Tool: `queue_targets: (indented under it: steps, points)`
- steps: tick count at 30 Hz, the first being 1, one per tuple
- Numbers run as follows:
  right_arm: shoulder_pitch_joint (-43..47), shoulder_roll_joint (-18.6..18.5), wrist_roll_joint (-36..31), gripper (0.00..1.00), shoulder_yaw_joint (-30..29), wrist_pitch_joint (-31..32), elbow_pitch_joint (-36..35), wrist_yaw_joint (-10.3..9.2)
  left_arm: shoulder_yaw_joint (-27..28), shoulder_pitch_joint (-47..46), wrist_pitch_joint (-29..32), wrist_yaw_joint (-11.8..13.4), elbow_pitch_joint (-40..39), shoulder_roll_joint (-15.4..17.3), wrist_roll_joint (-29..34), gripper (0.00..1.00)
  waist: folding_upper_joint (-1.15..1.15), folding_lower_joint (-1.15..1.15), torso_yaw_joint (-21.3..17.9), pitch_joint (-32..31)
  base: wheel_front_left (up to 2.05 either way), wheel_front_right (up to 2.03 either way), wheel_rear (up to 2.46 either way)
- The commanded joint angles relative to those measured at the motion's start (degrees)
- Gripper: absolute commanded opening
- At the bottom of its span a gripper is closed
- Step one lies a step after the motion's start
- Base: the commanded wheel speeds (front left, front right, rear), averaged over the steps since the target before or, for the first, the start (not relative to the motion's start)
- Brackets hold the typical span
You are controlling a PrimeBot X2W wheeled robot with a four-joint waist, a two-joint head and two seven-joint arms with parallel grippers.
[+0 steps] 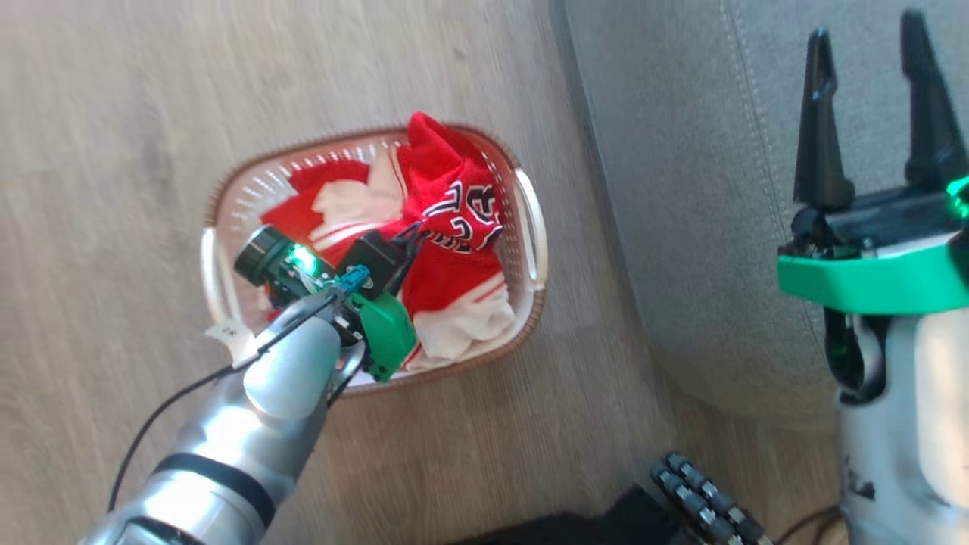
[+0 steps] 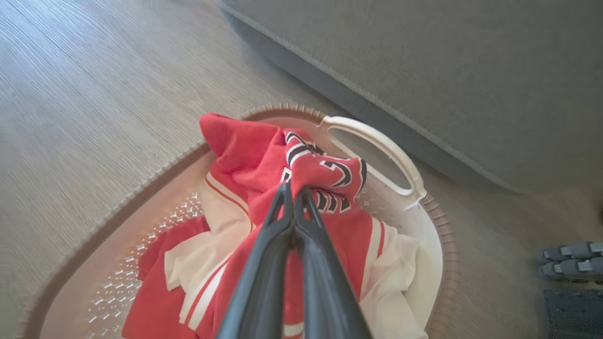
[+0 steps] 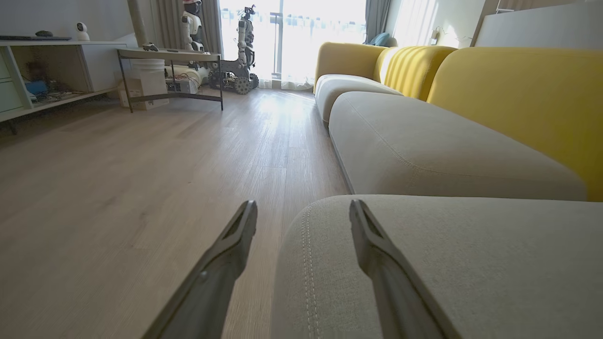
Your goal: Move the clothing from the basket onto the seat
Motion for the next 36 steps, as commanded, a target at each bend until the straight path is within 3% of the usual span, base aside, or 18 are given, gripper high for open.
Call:
queue_targets:
  steps: [1,10,21,36]
  points:
    - [2.5,-0.2,-0.9,1.0,0.4,-0.4,-0.6,0.41,0.6,2.0,-0.9,0.3,-3.1,0.5,-1.7,0.0,0.0,0.0,3.1,-5.0,0.0,0.0,0.0]
    - [8.1,-0.2,-3.1,1.0,-0.7,-0.4,5.5,0.41,-0.8,7.5,-1.0,1.1,-13.3,0.5,-9.2,0.0,0.0,0.0,7.6,-16.9,0.0,0.0,0.0]
    - [15.2,-0.2,-4.1,1.0,-0.8,-0.4,8.9,0.41,-1.0,9.3,-1.0,2.7,-19.3,0.5,-13.9,0.0,0.0,0.0,11.2,-28.8,0.0,0.0,0.0]
    - [20.2,-0.2,-3.2,1.0,3.4,-0.4,12.2,0.41,1.7,3.5,0.3,4.0,-24.1,1.6,-15.9,0.0,0.0,0.0,12.0,-37.8,0.0,0.0,0.0]
